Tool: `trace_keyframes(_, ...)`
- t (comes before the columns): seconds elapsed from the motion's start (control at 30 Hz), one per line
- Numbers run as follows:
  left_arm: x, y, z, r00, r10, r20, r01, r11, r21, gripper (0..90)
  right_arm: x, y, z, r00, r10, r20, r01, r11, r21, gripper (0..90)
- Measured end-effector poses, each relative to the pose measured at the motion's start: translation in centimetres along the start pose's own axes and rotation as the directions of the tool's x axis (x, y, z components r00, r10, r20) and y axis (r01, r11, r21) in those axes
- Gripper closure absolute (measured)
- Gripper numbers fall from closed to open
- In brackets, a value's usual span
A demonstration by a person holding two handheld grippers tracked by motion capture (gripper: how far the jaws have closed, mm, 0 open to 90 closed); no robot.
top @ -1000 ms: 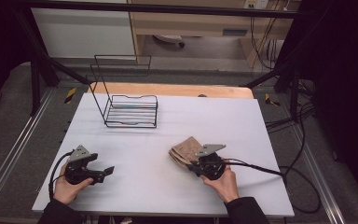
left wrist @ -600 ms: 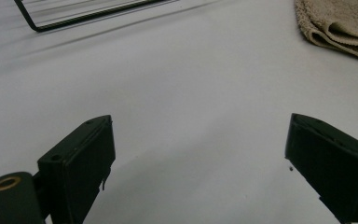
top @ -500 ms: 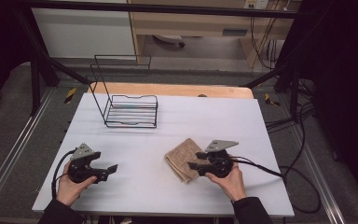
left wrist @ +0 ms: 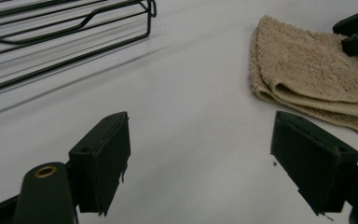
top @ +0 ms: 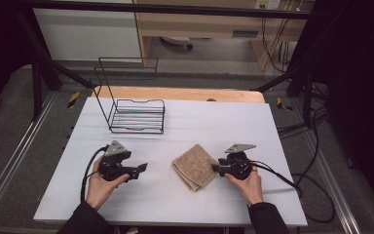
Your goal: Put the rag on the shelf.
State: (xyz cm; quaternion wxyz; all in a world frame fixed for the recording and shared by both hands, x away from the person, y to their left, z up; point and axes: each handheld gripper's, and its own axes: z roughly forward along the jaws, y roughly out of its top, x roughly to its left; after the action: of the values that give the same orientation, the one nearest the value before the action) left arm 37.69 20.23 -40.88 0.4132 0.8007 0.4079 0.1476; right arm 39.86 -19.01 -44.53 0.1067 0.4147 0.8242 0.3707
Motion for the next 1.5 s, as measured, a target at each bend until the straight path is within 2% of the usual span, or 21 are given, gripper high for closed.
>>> trace_keyframes(0.1, -1.0, 1.2, 1.4, 0.9999, 0.010, -0.007, -0.010, 0.9999, 0.009, 23.7, 0.1, -0.1, 0.1, 0.9999, 0.002, -0.013, -0.002, 1.000, 0.005, 64.4)
trace_keyframes(0.17, -1.6, 1.8, 2.5, 0.9999, 0.001, 0.011, -0.001, 0.9999, 0.013, 24.4, 0.1, -0.1, 0.1, 0.9999, 0.003, -0.014, -0.003, 1.000, 0.006, 65.3)
trace_keyframes(0.3, -3.1, 2.6, 4.9, 0.9994, 0.017, 0.031, -0.018, 0.9990, 0.040, 29.7, 0.3, -0.3, 0.2, 0.9998, 0.005, -0.022, -0.005, 1.000, 0.008, 70.8)
trace_keyframes(0.47, -4.3, 2.7, 7.8, 0.9980, -0.005, 0.063, 0.001, 0.9974, 0.073, 36.6, 0.4, -0.3, 0.2, 0.9996, 0.014, -0.023, -0.014, 1.000, 0.007, 73.3)
trace_keyframes(0.53, -4.7, 2.6, 8.5, 0.9977, -0.005, 0.067, 0.000, 0.9973, 0.074, 39.5, 0.4, -0.3, 0.2, 0.9996, 0.017, -0.023, -0.017, 1.000, 0.008, 74.4)
trace_keyframes(0.6, -5.1, 2.5, 9.0, 0.9965, -0.016, 0.083, 0.010, 0.9971, 0.075, 46.9, 0.5, -0.3, 0.2, 0.9995, 0.023, -0.023, -0.023, 1.000, 0.009, 76.0)
trace_keyframes(0.7, -5.5, 2.2, 9.7, 0.9961, -0.006, 0.088, -0.003, 0.9949, 0.101, 51.0, 0.5, -0.3, 0.2, 0.9995, 0.024, -0.022, -0.024, 1.000, 0.008, 76.7)
trace_keyframes(0.8, -5.5, 1.9, 10.0, 0.9957, -0.022, 0.090, 0.012, 0.9939, 0.109, 57.3, 0.5, -0.3, 0.2, 0.9994, 0.026, -0.022, -0.026, 1.000, 0.007, 78.1)
trace_keyframes(0.83, -5.5, 1.8, 10.1, 0.9944, -0.037, 0.099, 0.026, 0.9935, 0.110, 63.7, 0.5, -0.3, 0.2, 0.9994, 0.028, -0.021, -0.028, 1.000, 0.007, 79.4)
trace_keyframes(0.87, -5.5, 1.8, 10.1, 0.9929, -0.047, 0.109, 0.035, 0.9932, 0.111, 63.7, 0.5, -0.3, 0.2, 0.9994, 0.028, -0.021, -0.028, 1.000, 0.007, 79.4)
trace_keyframes(1.0, -5.5, 1.9, 10.0, 0.9915, -0.056, 0.117, 0.043, 0.9932, 0.108, 79.2, 0.6, -0.3, 0.2, 0.9994, 0.031, -0.016, -0.031, 1.000, 0.001, 82.1)
trace_keyframes(1.17, -5.4, 1.9, 9.9, 0.9898, -0.066, 0.126, 0.053, 0.9933, 0.102, 82.7, 0.7, -0.2, 0.0, 0.9991, 0.037, -0.019, -0.037, 0.999, -0.001, 83.6)
trace_keyframes(1.33, -5.1, 2.2, 9.3, 0.9885, -0.077, 0.130, 0.066, 0.9940, 0.087, 83.4, 1.1, -0.3, -0.6, 0.9969, 0.067, -0.041, -0.067, 0.998, -0.007, 84.1)
trace_keyframes(1.4, -4.9, 2.3, 9.0, 0.9882, -0.077, 0.133, 0.066, 0.9939, 0.089, 83.5, 1.8, -0.5, -1.0, 0.9940, 0.088, -0.065, -0.090, 0.996, -0.020, 84.1)
trace_keyframes(1.43, -4.8, 2.3, 9.0, 0.9884, -0.074, 0.132, 0.063, 0.9940, 0.089, 83.5, 1.8, -0.5, -1.0, 0.9940, 0.088, -0.065, -0.090, 0.996, -0.020, 84.1)
trace_keyframes(1.5, -4.8, 2.3, 9.0, 0.9906, -0.063, 0.122, 0.051, 0.9941, 0.096, 83.6, 2.6, -0.6, -1.3, 0.9948, 0.080, -0.064, -0.081, 0.997, -0.019, 84.0)
